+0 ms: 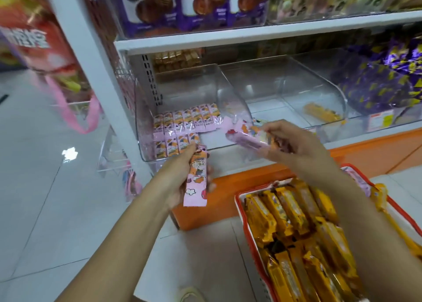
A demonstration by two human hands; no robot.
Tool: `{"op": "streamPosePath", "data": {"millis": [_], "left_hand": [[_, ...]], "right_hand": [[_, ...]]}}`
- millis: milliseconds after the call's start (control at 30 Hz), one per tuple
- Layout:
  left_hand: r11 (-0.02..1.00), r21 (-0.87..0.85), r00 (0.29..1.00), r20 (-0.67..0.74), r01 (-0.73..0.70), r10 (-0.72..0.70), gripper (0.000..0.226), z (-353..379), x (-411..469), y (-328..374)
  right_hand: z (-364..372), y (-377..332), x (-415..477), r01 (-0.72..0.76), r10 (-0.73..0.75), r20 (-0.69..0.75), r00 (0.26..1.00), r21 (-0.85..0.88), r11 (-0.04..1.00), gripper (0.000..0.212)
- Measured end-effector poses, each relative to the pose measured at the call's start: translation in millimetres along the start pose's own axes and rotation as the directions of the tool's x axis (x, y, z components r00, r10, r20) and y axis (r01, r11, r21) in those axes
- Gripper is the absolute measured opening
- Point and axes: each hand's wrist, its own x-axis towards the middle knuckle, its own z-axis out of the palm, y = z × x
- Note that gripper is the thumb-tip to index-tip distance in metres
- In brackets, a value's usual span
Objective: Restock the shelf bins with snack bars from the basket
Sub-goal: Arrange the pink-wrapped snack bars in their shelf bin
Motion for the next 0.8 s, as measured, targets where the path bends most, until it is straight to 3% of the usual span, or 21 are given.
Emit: {"op": "streamPosePath", "data": {"millis": [67,200,300,400,567,700,800], "left_hand": [[0.998,0.047,0.997,0.055,0.045,-0.047,0.025,-8,-2,8],[0.995,0.053,0.974,0.21,0.079,-0.089,0.04,-14,-5,12],[0.988,0.135,0.973,0.211,0.069,-0.096,0.031,-12,-7,10],[0.963,0.267,0.986,0.147,0.033,-0.074,0.028,-11,-4,9],[0.976,0.214,0.99,0.139,-0.023,-0.007,0.009,-8,-2,10],[0.923,0.367,0.977,0.21,-0.115,0.038,0.044,-17,0,13],[0.911,0.385,0.973,0.223,-0.148,0.064,0.033,-22,1,16]], "right_hand": [[-20,-2,10,0.004,-0.002,0.164,0.986,-0.013,1.0,0.028],[-30,-7,27,0.1,0.002,0.392,0.92,-0.239,0.966,0.033],[-25,-12,35,0.128,0.039,0.494,0.869,-0.299,0.946,0.033],[-18,-15,41,0.161,0.036,0.53,0.847,-0.322,0.933,0.036],[-10,-16,46,0.186,0.03,0.512,0.858,-0.365,0.912,0.039],[-16,-15,47,0.162,0.032,0.481,0.876,-0.355,0.921,0.039],[-22,-15,46,0.144,0.033,0.461,0.887,-0.344,0.928,0.038]]}}
